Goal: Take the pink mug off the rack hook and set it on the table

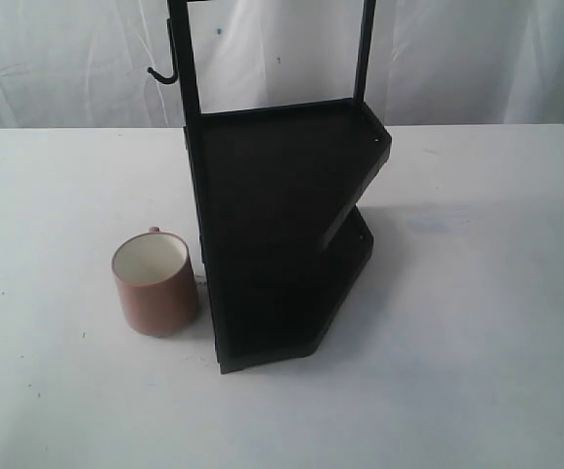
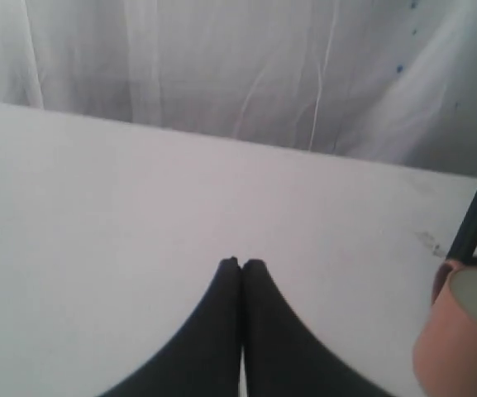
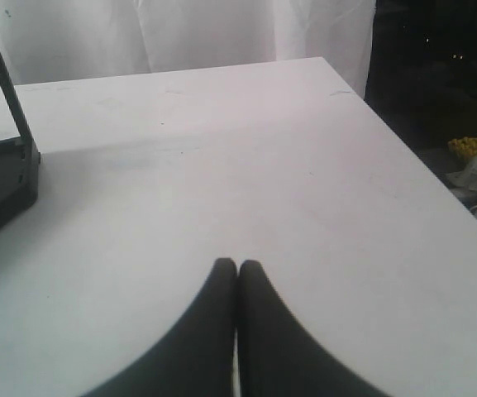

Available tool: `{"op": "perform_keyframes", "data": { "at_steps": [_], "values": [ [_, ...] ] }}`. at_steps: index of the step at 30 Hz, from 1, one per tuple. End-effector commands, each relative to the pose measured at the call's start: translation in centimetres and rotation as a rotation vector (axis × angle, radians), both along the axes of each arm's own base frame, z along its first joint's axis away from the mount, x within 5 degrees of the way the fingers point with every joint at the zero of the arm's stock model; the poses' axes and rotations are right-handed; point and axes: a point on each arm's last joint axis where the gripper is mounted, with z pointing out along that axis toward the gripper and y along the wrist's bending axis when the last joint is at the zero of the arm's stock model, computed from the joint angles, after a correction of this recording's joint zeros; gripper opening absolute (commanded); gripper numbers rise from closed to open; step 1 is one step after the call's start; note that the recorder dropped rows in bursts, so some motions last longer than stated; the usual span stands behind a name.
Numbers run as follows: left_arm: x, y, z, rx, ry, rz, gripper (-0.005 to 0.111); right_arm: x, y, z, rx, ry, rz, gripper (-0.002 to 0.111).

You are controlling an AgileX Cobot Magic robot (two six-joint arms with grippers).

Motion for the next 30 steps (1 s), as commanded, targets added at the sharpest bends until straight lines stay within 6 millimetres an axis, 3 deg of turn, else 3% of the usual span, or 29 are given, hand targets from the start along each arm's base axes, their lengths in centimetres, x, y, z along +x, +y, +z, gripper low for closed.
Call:
{"op": "perform_keyframes", "data": {
  "at_steps": [1, 16, 30],
  "values": [
    [-0.8, -0.1, 1.7, 0.084, -0.108, -0.005, 0.000, 0.0, 0.0, 0.0, -0.008, -0.010, -0.004, 0.000],
    [-0.9, 0.6, -4.0, -0.018, 0.227, 0.078, 0.000, 0.0, 0.0, 0.0, -0.008, -0.010, -0.004, 0.000],
    [-0.8, 0.5, -3.9, -0.057, 0.214, 0.071, 0.000, 0.0, 0.0, 0.0, -0.008, -0.010, -0.004, 0.000]
  ]
}}
